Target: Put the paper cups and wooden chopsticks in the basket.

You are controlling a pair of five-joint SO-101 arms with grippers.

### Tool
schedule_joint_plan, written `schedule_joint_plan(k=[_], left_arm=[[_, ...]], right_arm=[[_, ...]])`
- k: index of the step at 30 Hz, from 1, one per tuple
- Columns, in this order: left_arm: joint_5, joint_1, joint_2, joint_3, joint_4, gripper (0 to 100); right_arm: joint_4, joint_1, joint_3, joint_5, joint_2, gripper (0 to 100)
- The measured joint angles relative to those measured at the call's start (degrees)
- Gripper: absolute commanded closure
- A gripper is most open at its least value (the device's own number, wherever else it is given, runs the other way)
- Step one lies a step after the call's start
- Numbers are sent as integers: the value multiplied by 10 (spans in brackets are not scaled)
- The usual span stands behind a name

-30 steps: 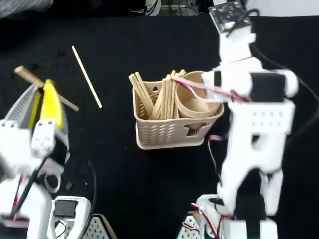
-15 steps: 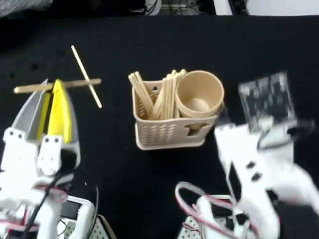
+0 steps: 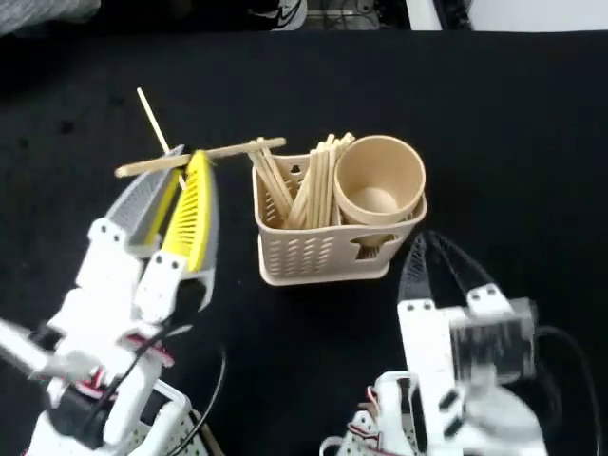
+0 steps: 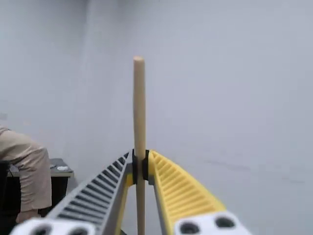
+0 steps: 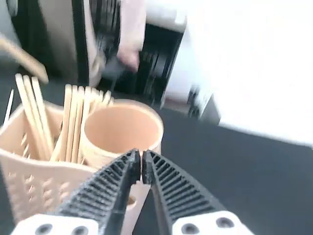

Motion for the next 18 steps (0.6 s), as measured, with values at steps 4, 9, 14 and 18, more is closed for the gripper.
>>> schedule_joint_plan(k=[4,9,14,18], left_arm=[[0,4,61,4,0,971],[0,4,179,-9,11,971],[2,6,268,-105,122,971],[2,-7,290,-143,160,971]], right_arm=[[-18,28,15,3,-55,983],[-24,41,39,3,-57,982],[-24,41,50,3,-57,982],[-25,41,50,3,-57,981]])
